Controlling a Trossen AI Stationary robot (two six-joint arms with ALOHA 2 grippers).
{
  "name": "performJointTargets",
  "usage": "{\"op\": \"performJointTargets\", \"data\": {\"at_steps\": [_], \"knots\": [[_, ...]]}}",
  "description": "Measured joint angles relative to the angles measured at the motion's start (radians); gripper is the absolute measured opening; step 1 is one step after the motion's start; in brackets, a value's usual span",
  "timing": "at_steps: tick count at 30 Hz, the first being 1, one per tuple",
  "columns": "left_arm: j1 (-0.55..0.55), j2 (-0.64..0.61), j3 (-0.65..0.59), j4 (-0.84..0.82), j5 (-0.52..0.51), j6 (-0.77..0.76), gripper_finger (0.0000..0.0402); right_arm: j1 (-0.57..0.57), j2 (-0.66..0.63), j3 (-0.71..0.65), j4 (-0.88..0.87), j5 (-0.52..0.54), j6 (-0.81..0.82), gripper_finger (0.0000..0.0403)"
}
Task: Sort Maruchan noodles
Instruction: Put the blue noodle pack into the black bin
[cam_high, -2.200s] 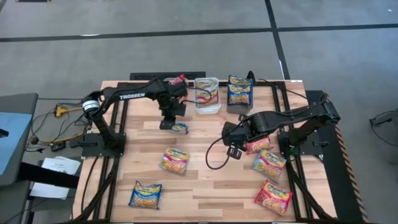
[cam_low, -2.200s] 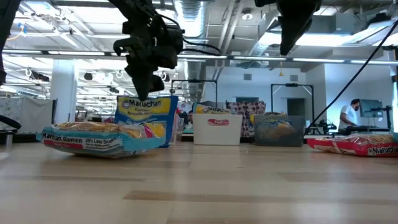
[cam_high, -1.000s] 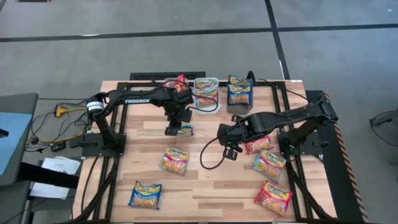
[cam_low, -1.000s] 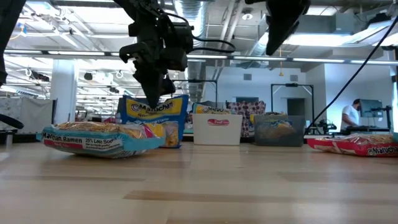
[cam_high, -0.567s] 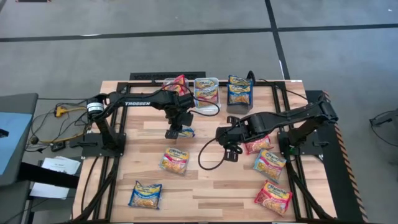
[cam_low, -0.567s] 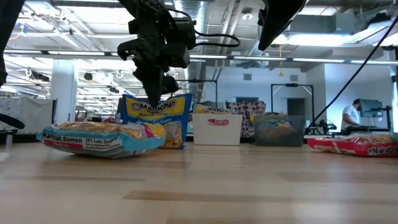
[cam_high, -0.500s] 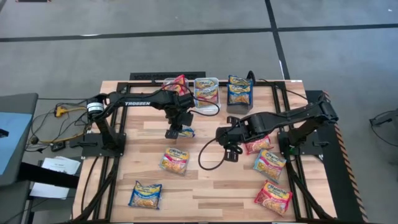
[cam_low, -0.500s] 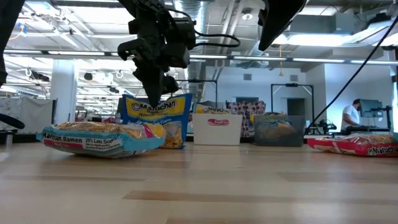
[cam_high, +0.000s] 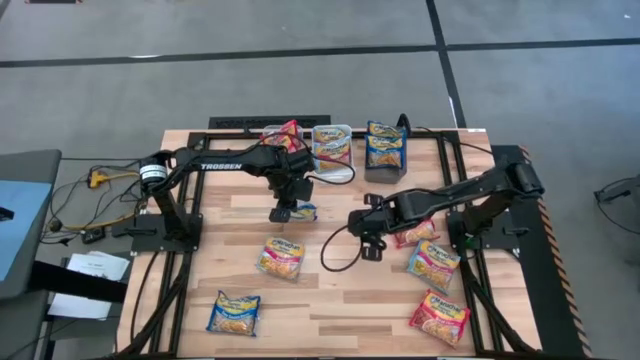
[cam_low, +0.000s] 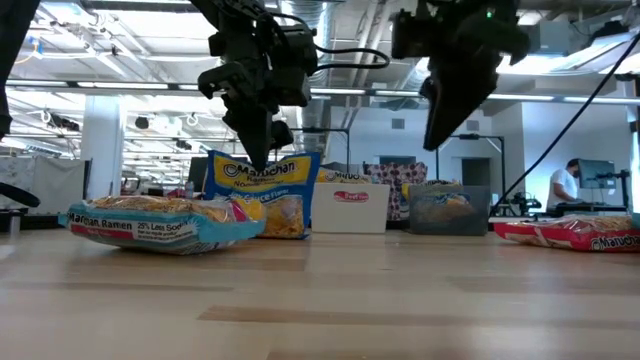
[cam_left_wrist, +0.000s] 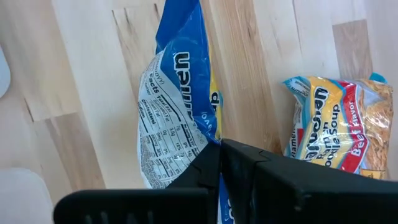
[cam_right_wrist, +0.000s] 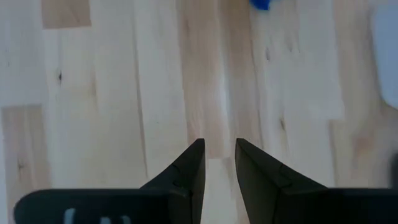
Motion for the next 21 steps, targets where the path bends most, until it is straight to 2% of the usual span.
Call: {"op": "performJointTargets", "data": {"at_steps": [10,16,21], "knots": [[0.000,0.000,0.000,0.000,0.000,0.001,0.0000,-0.105,0.000,-0.152,0.457,-0.110,-0.183,0.0111],[0.000,0.000,0.000,0.001,0.000,0.001,0.0000,-0.179,0.001,-0.157,0.557,-0.118,-0.280,0.0111],[0.000,0.000,0.000,0.010,0.000,0.001,0.0000,-0.233,0.001,-0.158,0.595,-0.118,-0.433,0.0111]]}}
